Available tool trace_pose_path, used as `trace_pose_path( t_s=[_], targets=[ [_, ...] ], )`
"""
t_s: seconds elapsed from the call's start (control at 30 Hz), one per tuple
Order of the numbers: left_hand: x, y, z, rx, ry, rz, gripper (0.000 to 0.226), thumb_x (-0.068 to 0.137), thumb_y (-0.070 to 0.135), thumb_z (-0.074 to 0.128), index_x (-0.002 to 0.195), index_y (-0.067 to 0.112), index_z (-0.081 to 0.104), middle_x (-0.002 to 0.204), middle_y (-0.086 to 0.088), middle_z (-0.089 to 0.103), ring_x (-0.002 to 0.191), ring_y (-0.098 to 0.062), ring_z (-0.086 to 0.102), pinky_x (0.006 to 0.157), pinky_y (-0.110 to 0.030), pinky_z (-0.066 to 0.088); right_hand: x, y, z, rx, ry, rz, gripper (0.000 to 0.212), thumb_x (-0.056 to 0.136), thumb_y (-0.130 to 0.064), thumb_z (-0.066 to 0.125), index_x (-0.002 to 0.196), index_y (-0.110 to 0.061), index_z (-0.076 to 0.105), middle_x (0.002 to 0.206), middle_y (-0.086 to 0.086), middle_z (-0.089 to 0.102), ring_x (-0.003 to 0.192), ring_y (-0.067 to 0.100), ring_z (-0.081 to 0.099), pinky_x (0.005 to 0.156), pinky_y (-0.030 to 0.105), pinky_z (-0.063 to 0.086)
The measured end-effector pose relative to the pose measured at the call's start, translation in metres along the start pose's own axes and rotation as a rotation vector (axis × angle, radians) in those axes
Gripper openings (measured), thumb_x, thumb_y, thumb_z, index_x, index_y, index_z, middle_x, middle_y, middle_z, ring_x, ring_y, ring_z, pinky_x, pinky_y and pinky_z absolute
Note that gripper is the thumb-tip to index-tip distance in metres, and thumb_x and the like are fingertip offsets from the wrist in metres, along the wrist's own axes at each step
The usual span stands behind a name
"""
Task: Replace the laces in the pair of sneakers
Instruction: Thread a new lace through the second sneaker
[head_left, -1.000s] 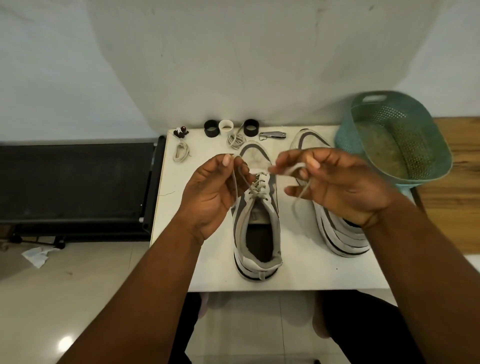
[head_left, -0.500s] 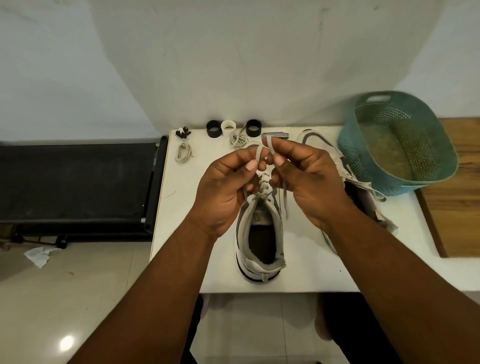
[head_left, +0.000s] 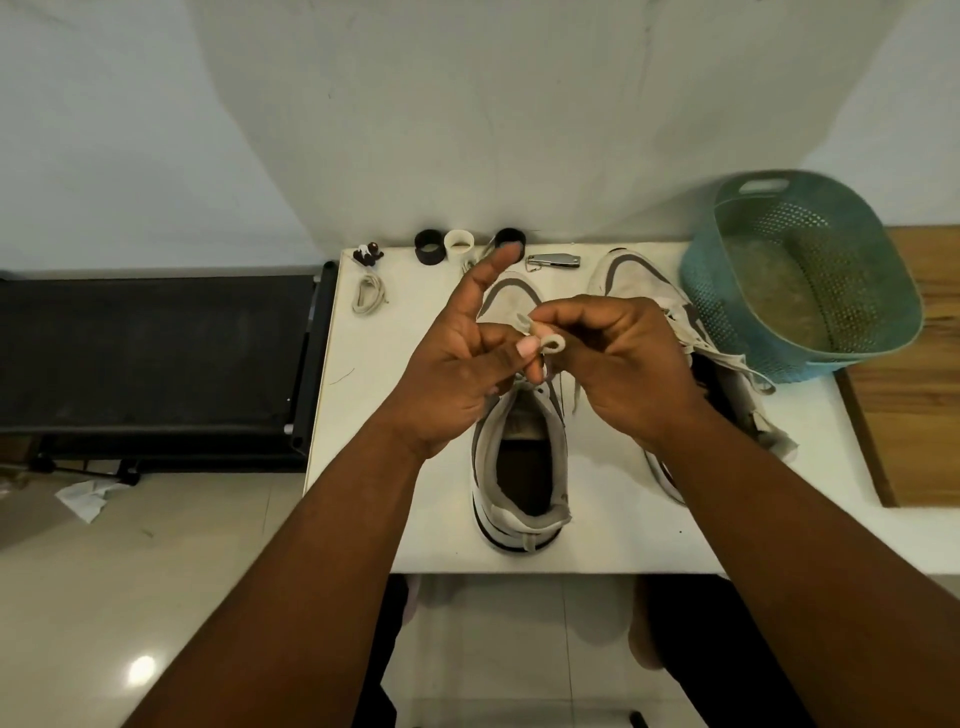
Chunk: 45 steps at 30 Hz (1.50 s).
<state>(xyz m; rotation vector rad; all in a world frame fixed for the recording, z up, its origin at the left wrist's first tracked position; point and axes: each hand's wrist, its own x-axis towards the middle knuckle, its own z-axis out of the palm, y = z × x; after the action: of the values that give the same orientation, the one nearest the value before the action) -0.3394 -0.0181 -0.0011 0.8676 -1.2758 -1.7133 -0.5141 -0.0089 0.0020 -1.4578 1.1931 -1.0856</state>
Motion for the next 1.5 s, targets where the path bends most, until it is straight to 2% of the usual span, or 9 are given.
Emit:
trace_pose_path(
  t_s=[0.23, 0.5, 0.67, 0.8, 0.93, 1.07, 1.27, 1.4, 1.5],
  targets=[
    [0.004, -0.013, 0.0, -0.105, 0.083, 0.046, 0.074, 0.1, 0.002, 0.056, 0.157, 0.036, 0.024, 0.07, 0.0, 0.068, 0.063, -0.008, 0.055, 0.054, -0.019, 0.04, 0.001, 0.01, -0.006, 0.059, -0.122, -0.118, 0.034, 0.088, -0.003, 0.07, 0.119, -0.016, 0.07, 0.098, -0.007, 0.07, 0.093, 0.017, 0.069, 0.083, 0.029, 0.056],
    [0.008, -0.016, -0.007, -0.072, 0.057, -0.033, 0.057, 0.101, 0.003, 0.054, 0.151, 0.027, 0.04, 0.074, -0.004, 0.062, 0.067, -0.008, 0.056, 0.062, -0.022, 0.043, -0.001, 0.016, 0.001, 0.204, 0.008, -0.078, 0.019, 0.098, -0.001, 0.059, 0.097, -0.016, 0.071, 0.083, -0.007, 0.072, 0.076, 0.012, 0.067, 0.071, 0.027, 0.055],
    [0.01, -0.019, -0.004, 0.043, 0.136, -0.085, 0.036, 0.105, 0.003, 0.049, 0.134, 0.023, 0.057, 0.083, -0.017, 0.055, 0.074, -0.013, 0.054, 0.068, -0.027, 0.047, -0.006, 0.016, 0.003, -0.354, -0.028, -0.244, 0.009, 0.098, -0.012, 0.06, 0.094, -0.018, 0.066, 0.079, -0.018, 0.059, 0.071, 0.003, 0.056, 0.068, 0.016, 0.043],
    [0.011, -0.019, -0.004, 0.193, 0.248, -0.077, 0.032, 0.104, 0.001, 0.052, 0.131, 0.016, 0.06, 0.084, 0.0, 0.072, 0.073, -0.005, 0.067, 0.067, -0.021, 0.051, -0.007, 0.02, -0.001, -0.722, 0.088, -0.376, 0.014, 0.091, -0.018, 0.066, 0.095, -0.012, 0.077, 0.08, -0.002, 0.071, 0.069, 0.013, 0.061, 0.065, 0.023, 0.046],
    [0.008, -0.014, 0.001, 0.203, 0.274, 0.0, 0.033, 0.102, -0.003, 0.051, 0.126, 0.017, 0.063, 0.108, -0.006, 0.074, 0.09, -0.01, 0.069, 0.067, -0.024, 0.055, -0.009, 0.026, 0.002, -0.899, 0.182, -0.447, 0.017, 0.092, -0.019, 0.065, 0.1, -0.011, 0.078, 0.085, 0.007, 0.075, 0.073, 0.024, 0.068, 0.067, 0.027, 0.05],
    [0.005, -0.012, -0.001, 0.02, 0.244, -0.09, 0.036, 0.107, -0.002, 0.038, 0.128, 0.009, 0.065, 0.122, -0.015, 0.071, 0.083, -0.02, 0.066, 0.065, -0.025, 0.057, -0.01, 0.032, 0.003, -0.917, 0.203, -0.514, 0.02, 0.095, -0.018, 0.062, 0.105, -0.007, 0.075, 0.089, 0.012, 0.074, 0.074, 0.029, 0.068, 0.065, 0.04, 0.057],
    [0.004, -0.007, 0.002, 0.179, 0.245, -0.203, 0.019, 0.105, 0.013, 0.056, 0.106, 0.016, 0.075, 0.078, 0.001, 0.076, 0.062, -0.009, 0.065, 0.065, -0.021, 0.058, -0.011, 0.031, 0.006, -0.887, 0.234, -0.533, 0.021, 0.094, -0.018, 0.063, 0.105, -0.004, 0.076, 0.091, 0.013, 0.075, 0.077, 0.029, 0.07, 0.07, 0.038, 0.06],
    [0.006, -0.012, -0.005, 0.474, 0.328, -0.092, 0.014, 0.101, 0.019, 0.064, 0.099, 0.024, 0.077, 0.085, 0.006, 0.078, 0.076, -0.012, 0.073, 0.083, -0.04, 0.063, -0.01, 0.028, 0.008, -0.745, 0.307, -0.412, 0.014, 0.089, -0.015, 0.072, 0.101, -0.009, 0.078, 0.1, 0.007, 0.077, 0.091, 0.023, 0.072, 0.084, 0.034, 0.057],
    [-0.002, -0.013, -0.005, 0.541, 0.423, -0.04, 0.011, 0.096, 0.016, 0.071, 0.099, 0.022, 0.079, 0.09, 0.008, 0.079, 0.083, -0.01, 0.074, 0.089, -0.041, 0.061, -0.013, 0.025, 0.007, -0.627, 0.382, -0.319, 0.011, 0.089, -0.015, 0.072, 0.098, -0.011, 0.078, 0.104, 0.003, 0.076, 0.099, 0.016, 0.07, 0.091, 0.03, 0.054]
  ],
)
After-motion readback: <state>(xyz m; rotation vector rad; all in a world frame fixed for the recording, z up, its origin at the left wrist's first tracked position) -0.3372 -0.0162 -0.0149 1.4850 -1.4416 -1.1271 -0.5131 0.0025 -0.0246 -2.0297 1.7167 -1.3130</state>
